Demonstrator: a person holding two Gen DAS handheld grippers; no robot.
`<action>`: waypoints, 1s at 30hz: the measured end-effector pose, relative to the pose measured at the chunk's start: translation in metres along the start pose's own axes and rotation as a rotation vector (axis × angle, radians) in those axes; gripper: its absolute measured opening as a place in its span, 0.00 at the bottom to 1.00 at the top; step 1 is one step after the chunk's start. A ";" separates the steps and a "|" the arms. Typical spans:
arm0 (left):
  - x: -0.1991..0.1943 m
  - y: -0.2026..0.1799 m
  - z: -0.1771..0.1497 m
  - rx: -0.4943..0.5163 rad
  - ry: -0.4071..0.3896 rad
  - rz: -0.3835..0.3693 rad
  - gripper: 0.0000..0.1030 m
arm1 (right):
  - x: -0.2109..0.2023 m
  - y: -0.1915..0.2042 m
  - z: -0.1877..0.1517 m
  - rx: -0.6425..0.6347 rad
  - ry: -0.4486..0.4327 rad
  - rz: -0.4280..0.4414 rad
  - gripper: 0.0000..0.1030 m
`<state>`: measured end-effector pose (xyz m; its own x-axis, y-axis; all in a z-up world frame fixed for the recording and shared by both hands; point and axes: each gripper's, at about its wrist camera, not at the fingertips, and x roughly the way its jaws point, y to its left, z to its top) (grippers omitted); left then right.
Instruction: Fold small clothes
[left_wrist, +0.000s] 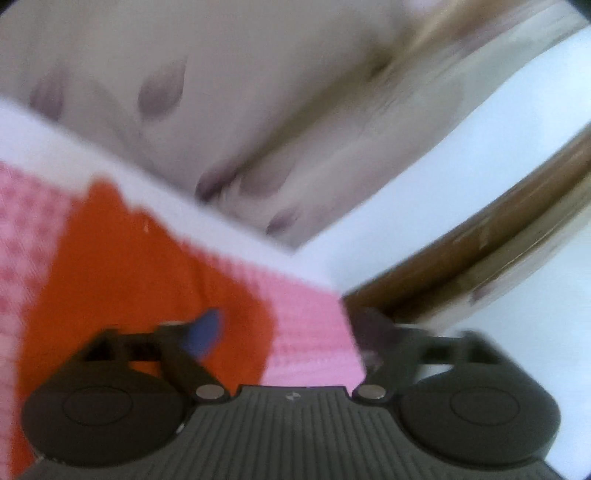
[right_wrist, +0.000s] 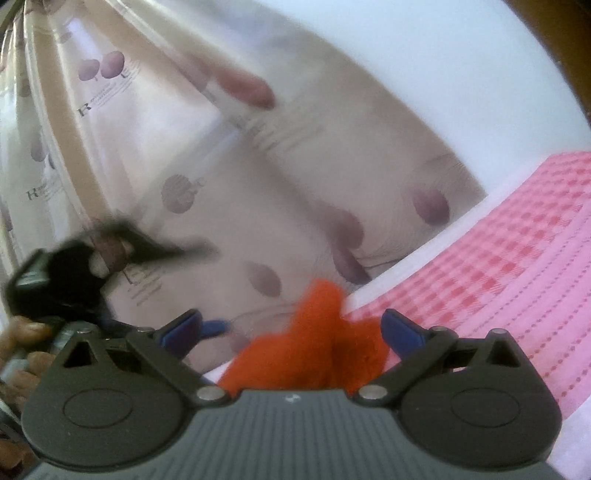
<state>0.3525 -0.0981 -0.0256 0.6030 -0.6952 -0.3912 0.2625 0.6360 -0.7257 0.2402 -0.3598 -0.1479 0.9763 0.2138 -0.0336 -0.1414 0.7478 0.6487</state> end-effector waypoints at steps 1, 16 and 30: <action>-0.015 0.002 -0.004 0.023 -0.044 0.014 0.95 | -0.001 0.001 -0.001 0.001 0.006 0.017 1.00; -0.046 0.080 -0.125 0.277 -0.109 0.013 0.94 | 0.072 -0.013 0.017 0.093 0.373 0.018 1.00; -0.036 0.062 -0.139 0.317 -0.098 -0.131 1.00 | 0.155 0.044 0.071 -0.313 0.500 -0.005 0.21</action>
<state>0.2423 -0.0802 -0.1351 0.6140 -0.7521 -0.2395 0.5534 0.6266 -0.5487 0.3971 -0.3385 -0.0711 0.7920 0.4235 -0.4398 -0.2530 0.8832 0.3948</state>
